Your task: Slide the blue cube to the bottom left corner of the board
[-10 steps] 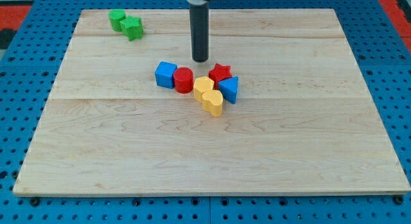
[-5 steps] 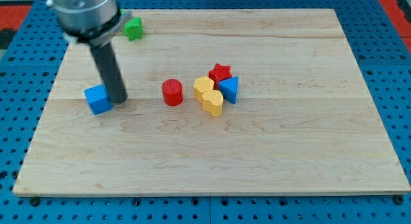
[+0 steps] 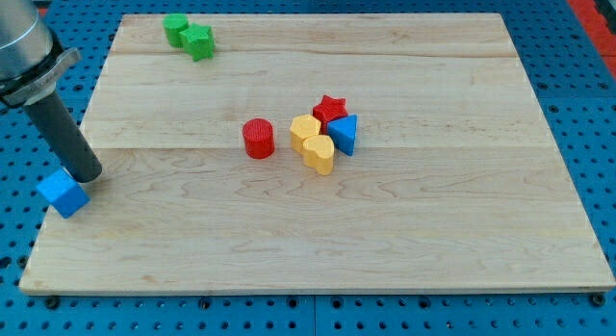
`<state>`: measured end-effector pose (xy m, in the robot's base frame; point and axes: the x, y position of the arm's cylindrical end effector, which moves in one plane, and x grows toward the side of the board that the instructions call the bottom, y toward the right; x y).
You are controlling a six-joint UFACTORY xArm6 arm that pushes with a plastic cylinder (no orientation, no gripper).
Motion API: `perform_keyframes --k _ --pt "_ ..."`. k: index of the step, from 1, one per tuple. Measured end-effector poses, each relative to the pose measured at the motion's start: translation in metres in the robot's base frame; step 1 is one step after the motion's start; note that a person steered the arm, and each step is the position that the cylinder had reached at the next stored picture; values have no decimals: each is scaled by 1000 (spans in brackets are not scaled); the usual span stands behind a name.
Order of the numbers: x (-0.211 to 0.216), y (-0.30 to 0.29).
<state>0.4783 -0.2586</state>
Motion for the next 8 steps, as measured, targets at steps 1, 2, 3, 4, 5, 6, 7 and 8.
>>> perform_keyframes --k 1,2,3,4,5,6,7,8 --pt "-17 -45" --pt "7 -45" --pt "44 -28" --pt "48 8" --pt "15 2" --pt "9 40" --pt "38 59" --pt "59 73"
